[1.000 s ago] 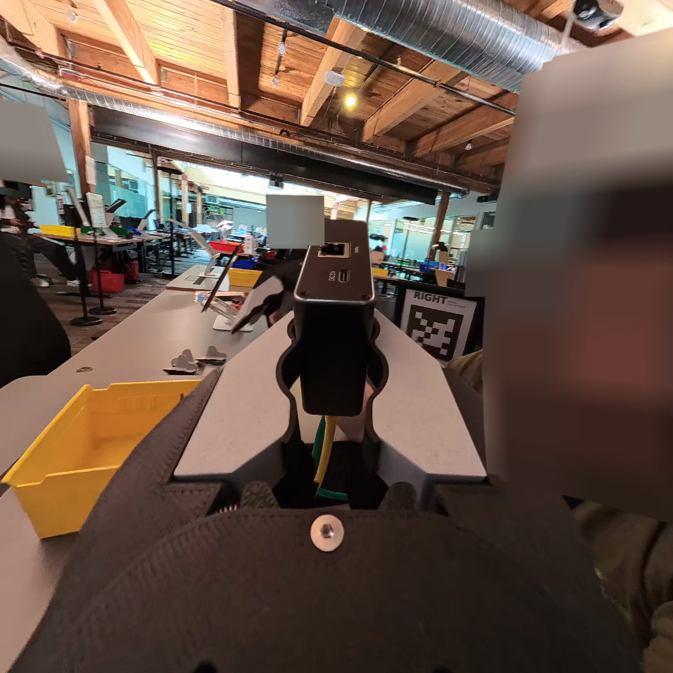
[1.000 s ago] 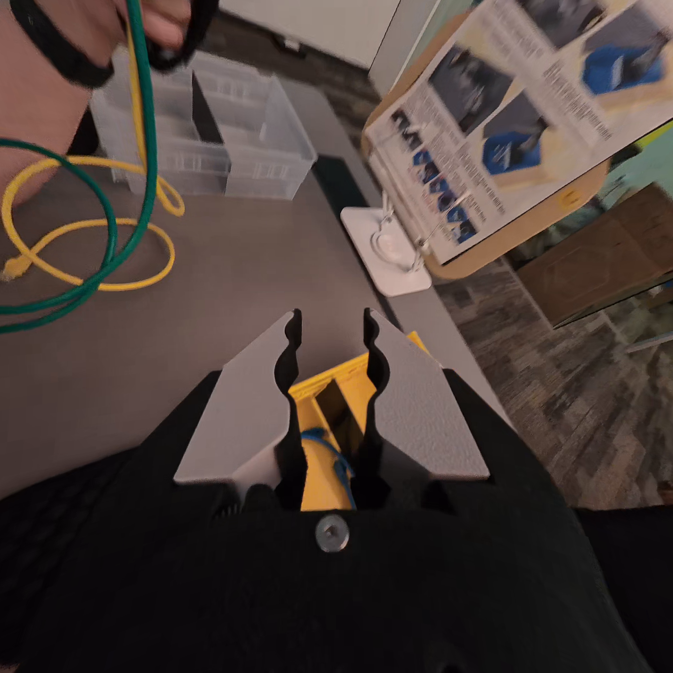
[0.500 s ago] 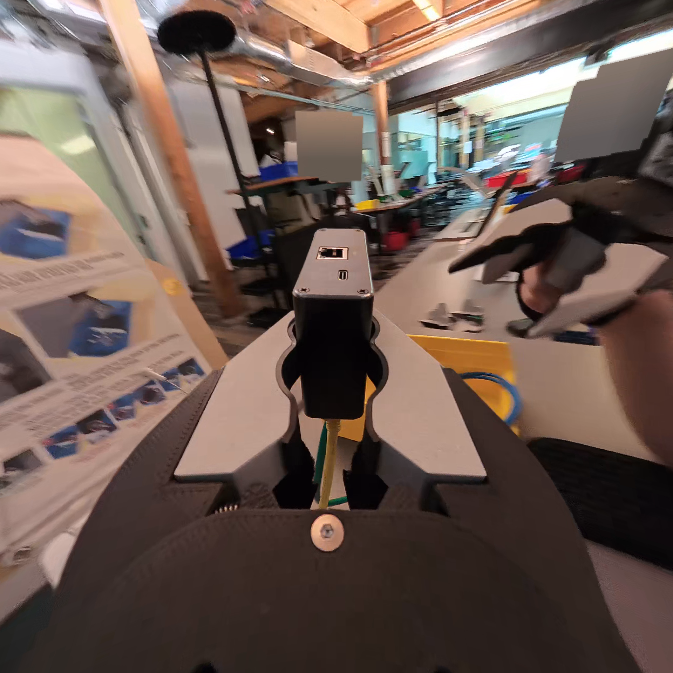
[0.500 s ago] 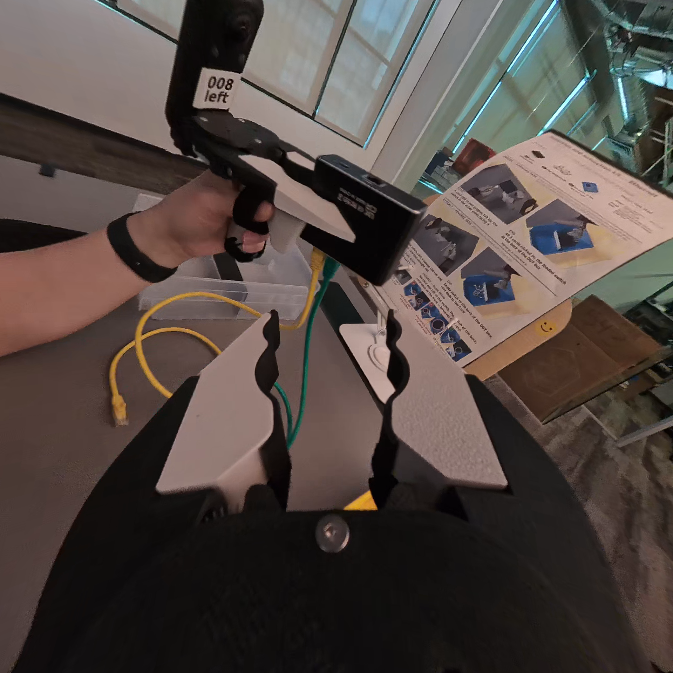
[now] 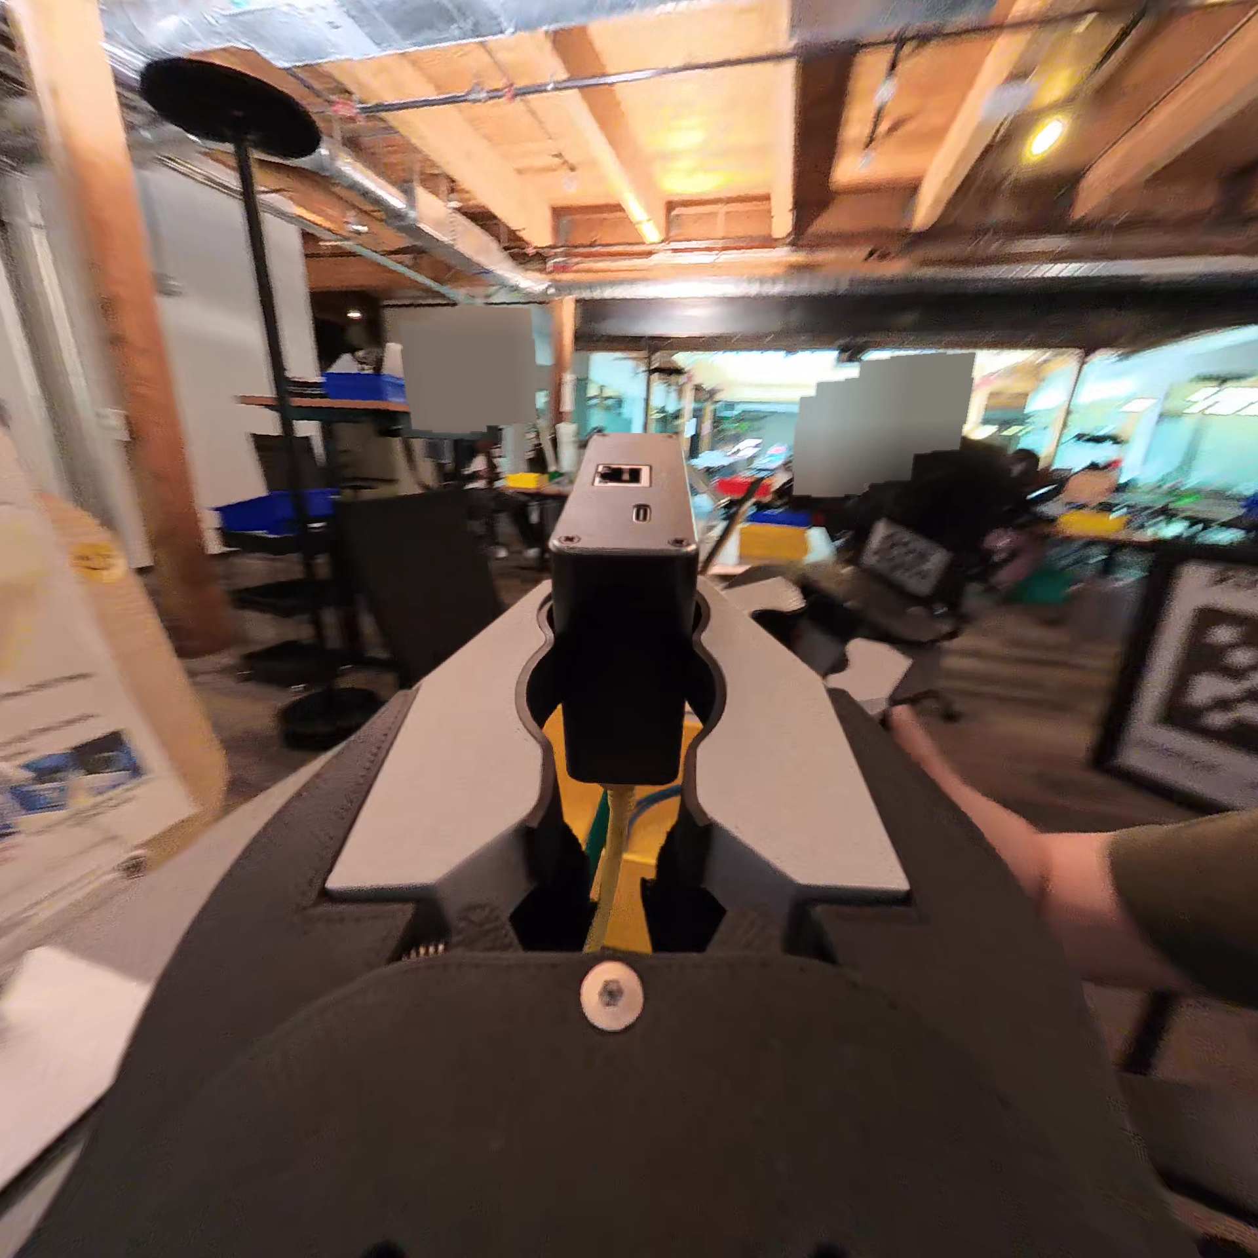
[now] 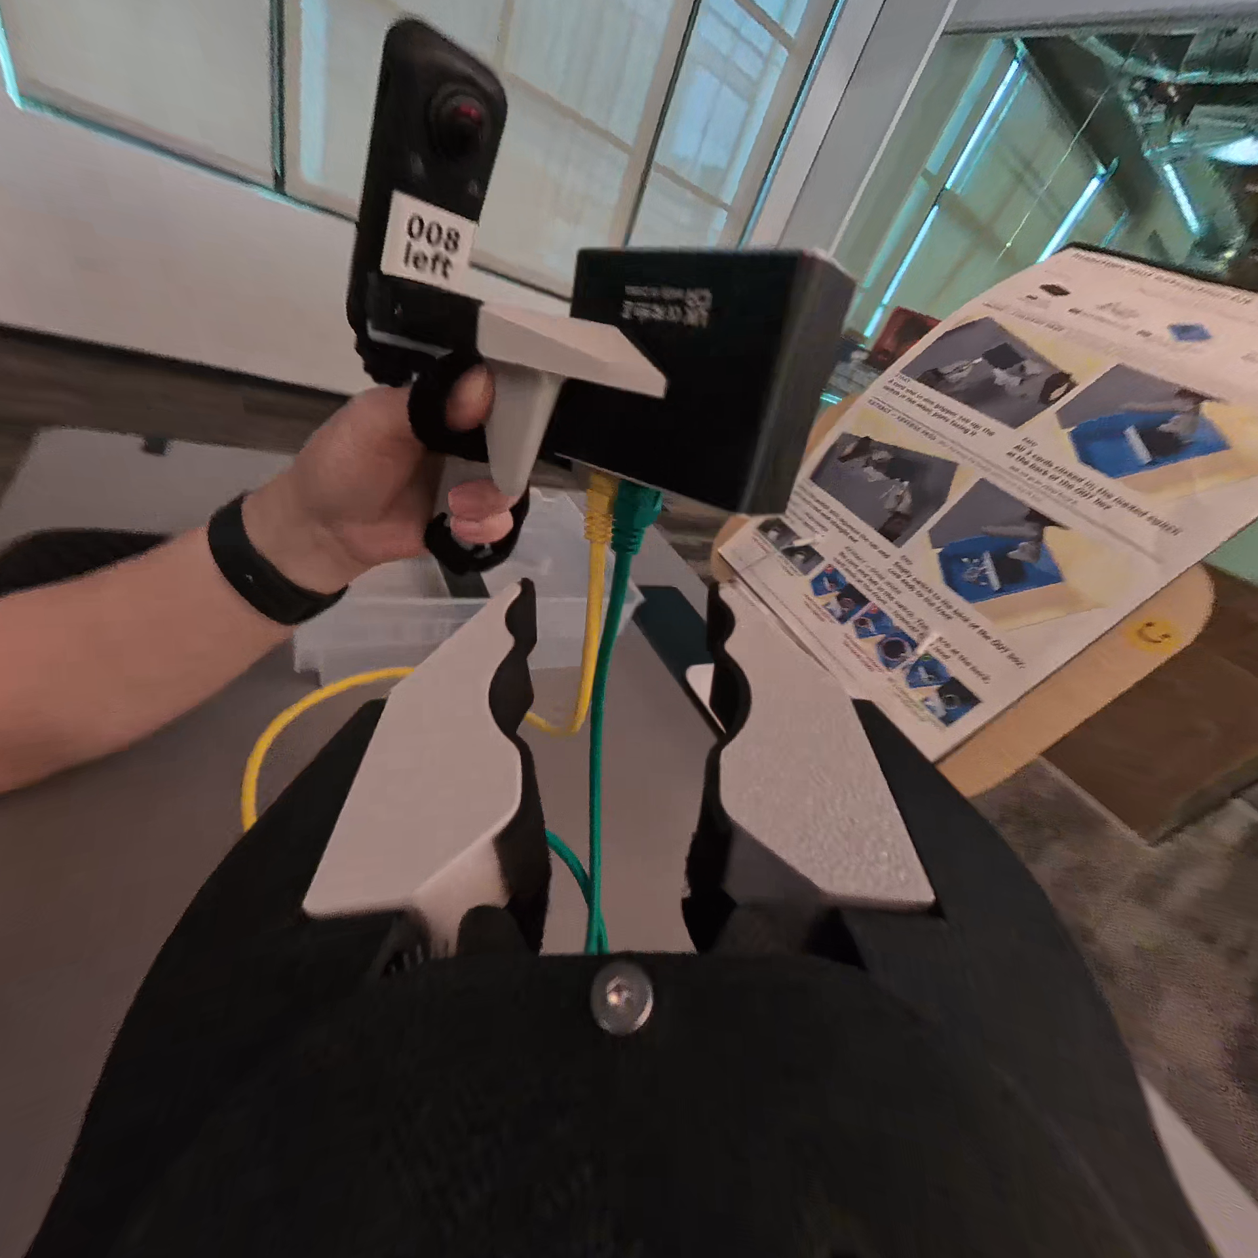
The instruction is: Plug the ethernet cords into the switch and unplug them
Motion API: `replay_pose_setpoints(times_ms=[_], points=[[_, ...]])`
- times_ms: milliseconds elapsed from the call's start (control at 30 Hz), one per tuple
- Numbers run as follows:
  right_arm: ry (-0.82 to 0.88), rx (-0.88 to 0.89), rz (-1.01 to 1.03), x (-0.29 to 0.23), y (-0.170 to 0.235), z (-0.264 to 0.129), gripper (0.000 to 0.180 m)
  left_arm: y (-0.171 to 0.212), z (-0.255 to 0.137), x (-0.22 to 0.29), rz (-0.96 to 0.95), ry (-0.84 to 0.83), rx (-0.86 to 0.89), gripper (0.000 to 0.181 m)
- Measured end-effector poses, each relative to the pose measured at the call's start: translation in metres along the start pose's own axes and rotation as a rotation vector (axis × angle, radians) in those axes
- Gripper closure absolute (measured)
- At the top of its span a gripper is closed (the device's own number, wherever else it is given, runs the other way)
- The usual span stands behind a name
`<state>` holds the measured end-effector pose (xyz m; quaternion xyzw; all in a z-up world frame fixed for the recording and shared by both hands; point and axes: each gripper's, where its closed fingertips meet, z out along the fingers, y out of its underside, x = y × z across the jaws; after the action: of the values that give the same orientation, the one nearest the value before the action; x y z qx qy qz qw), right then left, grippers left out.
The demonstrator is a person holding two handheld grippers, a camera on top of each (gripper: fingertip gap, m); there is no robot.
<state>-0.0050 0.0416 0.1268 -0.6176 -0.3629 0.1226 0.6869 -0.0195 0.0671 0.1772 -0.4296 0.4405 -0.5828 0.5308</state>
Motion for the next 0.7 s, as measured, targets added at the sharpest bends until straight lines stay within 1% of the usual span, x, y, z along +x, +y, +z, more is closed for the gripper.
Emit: replay_pose_setpoints(times_ms=[100, 200, 367, 433, 500, 533, 567, 600, 633, 700], points=[[-0.071, 0.085, 0.133, -0.002, -0.004, 0.003, 0.131, -0.006, 0.0, 0.014, -0.115, 0.127, 0.037, 0.15], [-0.128, 0.139, 0.206, -0.004, -0.007, 0.003, 0.13, -0.008, 0.001, 0.03, -0.159, 0.239, 0.045, 0.149], [-0.224, 0.289, 0.24, -0.009, -0.03, -0.012, 0.112, -0.004, 0.002, 0.037, -0.158, 0.302, 0.022, 0.149], [-0.239, 0.349, 0.29, -0.007, -0.038, -0.018, 0.113, 0.001, 0.003, 0.043, -0.131, 0.335, -0.008, 0.149], [-0.27, 0.367, 0.354, -0.006, -0.039, -0.019, 0.115, 0.005, 0.005, 0.045, -0.106, 0.336, -0.033, 0.149], [-0.281, 0.362, 0.386, -0.005, -0.037, -0.018, 0.116, 0.008, 0.006, 0.047, -0.087, 0.335, -0.048, 0.149], [-0.294, 0.362, 0.407, -0.004, -0.035, -0.018, 0.13, 0.013, 0.007, 0.049, -0.066, 0.343, -0.071, 0.149], [-0.325, 0.358, 0.41, -0.006, -0.033, -0.019, 0.15, 0.016, 0.008, 0.051, -0.05, 0.354, -0.089, 0.149], [-0.343, 0.349, 0.412, -0.006, -0.031, -0.02, 0.15, 0.019, 0.008, 0.052, -0.033, 0.355, -0.1, 0.149], [-0.35, 0.292, 0.347, -0.009, -0.022, -0.019, 0.15, 0.027, 0.007, 0.051, 0.009, 0.348, -0.151, 0.148]])
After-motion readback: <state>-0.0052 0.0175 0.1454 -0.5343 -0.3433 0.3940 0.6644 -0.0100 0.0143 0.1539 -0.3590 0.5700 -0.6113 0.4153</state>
